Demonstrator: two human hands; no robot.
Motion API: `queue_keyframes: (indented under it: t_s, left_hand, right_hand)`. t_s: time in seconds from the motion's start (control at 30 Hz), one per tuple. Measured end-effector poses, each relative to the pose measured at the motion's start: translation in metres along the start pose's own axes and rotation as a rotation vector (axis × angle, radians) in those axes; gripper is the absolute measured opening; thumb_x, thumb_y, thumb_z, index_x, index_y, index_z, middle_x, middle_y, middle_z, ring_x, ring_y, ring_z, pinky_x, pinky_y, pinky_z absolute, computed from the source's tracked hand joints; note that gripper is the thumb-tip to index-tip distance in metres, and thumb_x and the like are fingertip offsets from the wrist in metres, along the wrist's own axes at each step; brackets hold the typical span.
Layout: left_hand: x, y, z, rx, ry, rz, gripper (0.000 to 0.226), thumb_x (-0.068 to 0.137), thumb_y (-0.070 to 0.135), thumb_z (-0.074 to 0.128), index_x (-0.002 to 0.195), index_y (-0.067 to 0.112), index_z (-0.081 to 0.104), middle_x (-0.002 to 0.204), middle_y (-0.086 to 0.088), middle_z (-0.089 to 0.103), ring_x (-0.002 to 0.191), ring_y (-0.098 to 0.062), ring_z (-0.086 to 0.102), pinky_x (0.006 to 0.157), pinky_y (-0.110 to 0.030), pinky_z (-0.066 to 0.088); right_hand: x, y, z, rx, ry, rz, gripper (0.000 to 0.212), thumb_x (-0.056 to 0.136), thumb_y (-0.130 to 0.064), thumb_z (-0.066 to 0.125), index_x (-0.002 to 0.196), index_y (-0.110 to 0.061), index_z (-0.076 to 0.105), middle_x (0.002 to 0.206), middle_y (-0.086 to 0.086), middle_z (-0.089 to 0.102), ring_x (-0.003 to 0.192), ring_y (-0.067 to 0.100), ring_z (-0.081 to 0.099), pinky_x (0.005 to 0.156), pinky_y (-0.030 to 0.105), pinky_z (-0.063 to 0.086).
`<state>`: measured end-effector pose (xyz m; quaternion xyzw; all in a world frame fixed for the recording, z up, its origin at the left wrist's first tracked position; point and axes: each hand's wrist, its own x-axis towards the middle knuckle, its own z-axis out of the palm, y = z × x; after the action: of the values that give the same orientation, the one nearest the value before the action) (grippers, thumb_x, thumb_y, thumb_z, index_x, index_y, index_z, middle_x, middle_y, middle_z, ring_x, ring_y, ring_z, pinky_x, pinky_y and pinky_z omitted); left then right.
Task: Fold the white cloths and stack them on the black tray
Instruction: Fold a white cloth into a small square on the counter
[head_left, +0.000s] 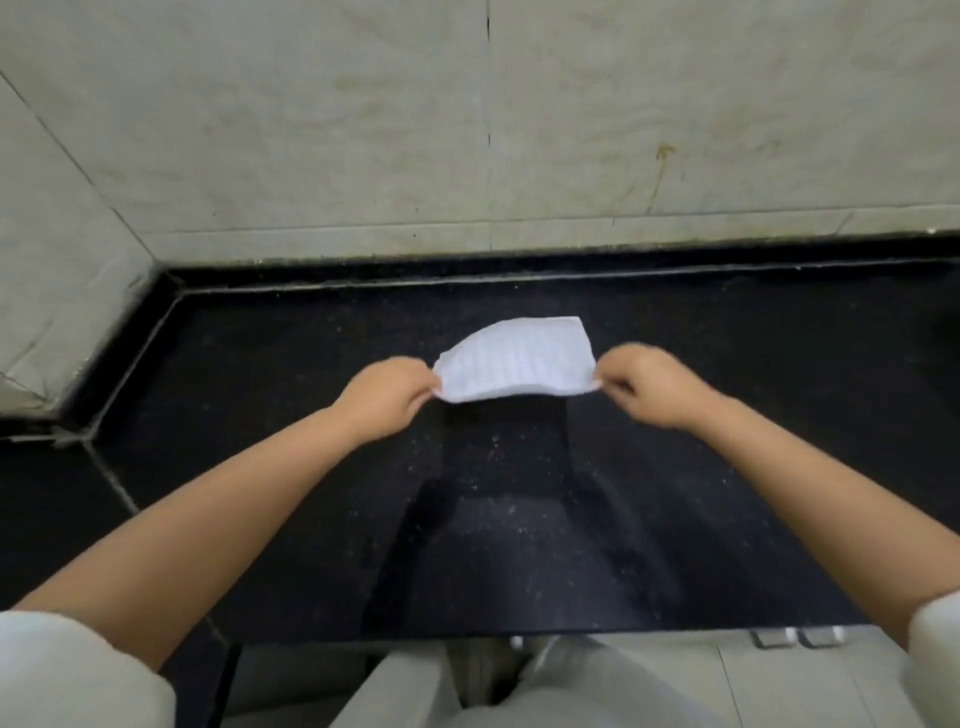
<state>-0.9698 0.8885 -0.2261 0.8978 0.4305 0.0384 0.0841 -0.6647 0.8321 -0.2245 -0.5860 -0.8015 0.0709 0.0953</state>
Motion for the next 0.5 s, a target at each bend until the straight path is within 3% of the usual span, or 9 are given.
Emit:
queue_keyframes:
  t_s: [0.13, 0.23, 0.3, 0.4, 0.5]
  left_hand:
    - [-0.024, 0.018, 0.047, -0.006, -0.496, -0.002, 0.024, 0.094, 0.017, 0.048, 0.107, 0.010, 0.065, 0.112, -0.005, 0.065, 0.107, -0.022, 0.058, 0.092, -0.032, 0.043]
    - [-0.037, 0.036, 0.074, -0.036, -0.767, 0.037, 0.026, 0.094, 0.016, 0.048, 0.115, 0.010, 0.062, 0.120, -0.005, 0.062, 0.109, -0.020, 0.055, 0.090, -0.026, 0.040]
    - [-0.038, 0.041, 0.082, -0.099, -0.883, 0.036, 0.027, 0.093, 0.016, 0.051, 0.117, 0.008, 0.061, 0.121, -0.006, 0.061, 0.101, -0.017, 0.055, 0.085, -0.024, 0.041]
    - [-0.027, 0.034, 0.082, -0.176, -0.918, -0.013, 0.027, 0.091, 0.016, 0.055, 0.117, 0.008, 0.061, 0.120, -0.006, 0.060, 0.093, -0.009, 0.048, 0.080, -0.020, 0.038]
    - [-0.010, 0.021, 0.080, -0.175, -0.723, -0.111, 0.030, 0.090, 0.016, 0.056, 0.120, 0.014, 0.059, 0.116, -0.004, 0.060, 0.094, -0.012, 0.052, 0.083, -0.021, 0.042]
  right_hand:
    - [-0.046, -0.004, 0.054, -0.044, -0.564, 0.014, 0.015, 0.083, -0.014, 0.052, 0.080, -0.005, 0.064, 0.088, 0.013, 0.066, 0.086, 0.030, 0.061, 0.077, 0.035, 0.049]
    - [-0.063, -0.009, 0.073, 0.054, -0.815, 0.041, 0.021, 0.085, -0.013, 0.051, 0.065, -0.012, 0.051, 0.064, -0.001, 0.048, 0.074, 0.024, 0.050, 0.068, 0.030, 0.042]
    - [-0.059, -0.006, 0.069, 0.152, -0.942, 0.080, 0.015, 0.087, -0.012, 0.052, 0.074, -0.006, 0.058, 0.063, -0.004, 0.045, 0.069, 0.017, 0.046, 0.066, 0.026, 0.036]
    - [-0.044, 0.005, 0.057, 0.293, -1.035, 0.161, 0.013, 0.088, -0.010, 0.052, 0.083, -0.012, 0.064, 0.065, -0.008, 0.056, 0.062, 0.004, 0.052, 0.065, 0.020, 0.041]
    - [-0.025, 0.019, 0.054, 0.393, -0.860, 0.288, 0.016, 0.089, -0.006, 0.051, 0.093, -0.004, 0.066, 0.062, -0.007, 0.058, 0.058, 0.002, 0.054, 0.060, 0.015, 0.043]
